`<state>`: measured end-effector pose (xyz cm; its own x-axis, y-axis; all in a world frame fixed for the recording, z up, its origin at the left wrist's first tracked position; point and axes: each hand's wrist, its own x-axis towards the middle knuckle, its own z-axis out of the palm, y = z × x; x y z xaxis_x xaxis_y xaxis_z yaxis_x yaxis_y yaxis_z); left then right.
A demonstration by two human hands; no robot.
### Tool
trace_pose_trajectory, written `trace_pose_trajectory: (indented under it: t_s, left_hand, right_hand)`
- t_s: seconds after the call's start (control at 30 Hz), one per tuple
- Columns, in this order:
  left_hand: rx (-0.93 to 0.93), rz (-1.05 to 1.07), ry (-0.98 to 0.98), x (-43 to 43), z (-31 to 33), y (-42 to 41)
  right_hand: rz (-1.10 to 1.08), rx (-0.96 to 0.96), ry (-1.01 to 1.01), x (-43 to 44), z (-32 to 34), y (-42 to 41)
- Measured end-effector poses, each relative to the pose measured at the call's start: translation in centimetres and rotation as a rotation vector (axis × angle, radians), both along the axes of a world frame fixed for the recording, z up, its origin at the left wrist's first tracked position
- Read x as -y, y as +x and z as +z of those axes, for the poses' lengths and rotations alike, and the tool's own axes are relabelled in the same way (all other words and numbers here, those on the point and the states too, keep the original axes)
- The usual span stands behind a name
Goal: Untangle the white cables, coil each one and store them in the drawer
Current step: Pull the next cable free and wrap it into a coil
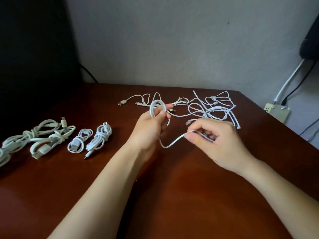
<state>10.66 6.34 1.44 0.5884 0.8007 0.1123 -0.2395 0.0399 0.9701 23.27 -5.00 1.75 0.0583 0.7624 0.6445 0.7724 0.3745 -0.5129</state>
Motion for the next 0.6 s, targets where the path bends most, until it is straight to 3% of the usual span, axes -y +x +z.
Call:
trace_pose_trajectory:
  t_s: [0.17,0.37,0.6]
  left_hand:
    - [-0.209,-0.100,0.166,0.4,-0.9,0.8]
    - [-0.334,-0.387,0.146,1.8,-0.2,0.3]
    - [-0.226,-0.678,-0.009,2.8,0.9,0.3]
  right_hand:
    - [-0.093,0.181,0.193,0.4,0.3,-0.7]
    - [-0.191,0.196,0.295,0.5,0.7,-0.7]
    - [-0.270,0.107,0.286,0.5,0.6,-0.6]
